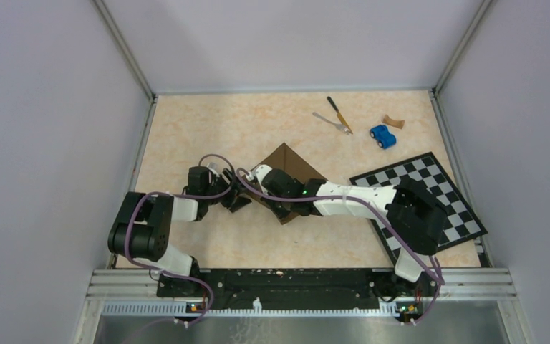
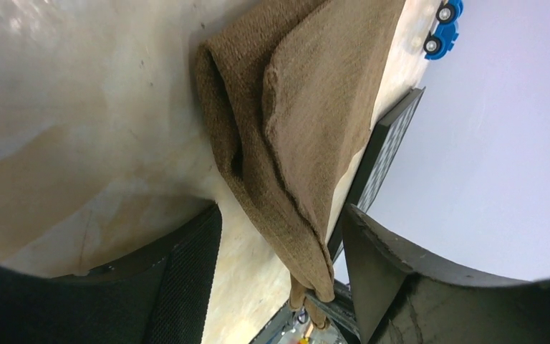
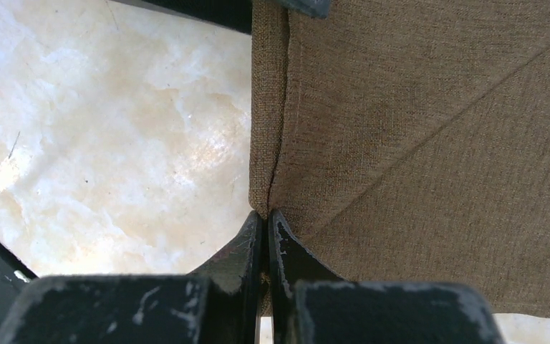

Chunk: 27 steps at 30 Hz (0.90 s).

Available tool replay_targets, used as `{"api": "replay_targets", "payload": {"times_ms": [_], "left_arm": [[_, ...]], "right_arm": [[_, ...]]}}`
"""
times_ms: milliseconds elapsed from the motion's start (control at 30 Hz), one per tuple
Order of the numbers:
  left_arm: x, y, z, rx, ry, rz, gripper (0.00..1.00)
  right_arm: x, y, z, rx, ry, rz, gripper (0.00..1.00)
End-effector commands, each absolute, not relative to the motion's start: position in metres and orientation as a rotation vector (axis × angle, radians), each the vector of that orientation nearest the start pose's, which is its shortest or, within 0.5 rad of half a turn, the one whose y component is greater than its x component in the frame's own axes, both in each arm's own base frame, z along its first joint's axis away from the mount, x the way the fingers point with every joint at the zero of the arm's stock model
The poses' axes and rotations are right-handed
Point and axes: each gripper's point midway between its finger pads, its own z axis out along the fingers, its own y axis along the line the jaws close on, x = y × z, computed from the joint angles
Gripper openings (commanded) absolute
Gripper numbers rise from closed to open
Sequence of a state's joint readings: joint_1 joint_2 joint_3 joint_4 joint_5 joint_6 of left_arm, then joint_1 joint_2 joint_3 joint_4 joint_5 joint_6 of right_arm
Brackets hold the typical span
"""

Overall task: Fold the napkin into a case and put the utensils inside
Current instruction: Pick up the upper triangle-folded napkin from the center of the board.

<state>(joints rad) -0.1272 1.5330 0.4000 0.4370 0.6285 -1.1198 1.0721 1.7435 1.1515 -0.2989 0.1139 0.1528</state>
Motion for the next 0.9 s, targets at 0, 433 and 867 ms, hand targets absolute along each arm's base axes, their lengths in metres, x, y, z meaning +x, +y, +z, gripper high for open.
{"api": "replay_targets", "payload": {"times_ms": [0, 433, 867], "left_arm": [[0.294, -0.150, 0.009, -0.899, 2.360, -1.097, 0.67], [0.315, -0.152, 0.022, -0.822, 2.343, -1.110, 0.05], [0.300, -0.158, 0.039, -0.903, 2.453, -1.135, 0.00]], "right_arm": [[0.214, 0.371, 0.076, -1.045, 2.235, 0.446, 0.00], [0.210, 0.365, 0.056, -1.128, 2.220, 0.378, 0.00], [0.216, 0.410, 0.082, -1.085, 1.940, 0.288, 0.62]]}}
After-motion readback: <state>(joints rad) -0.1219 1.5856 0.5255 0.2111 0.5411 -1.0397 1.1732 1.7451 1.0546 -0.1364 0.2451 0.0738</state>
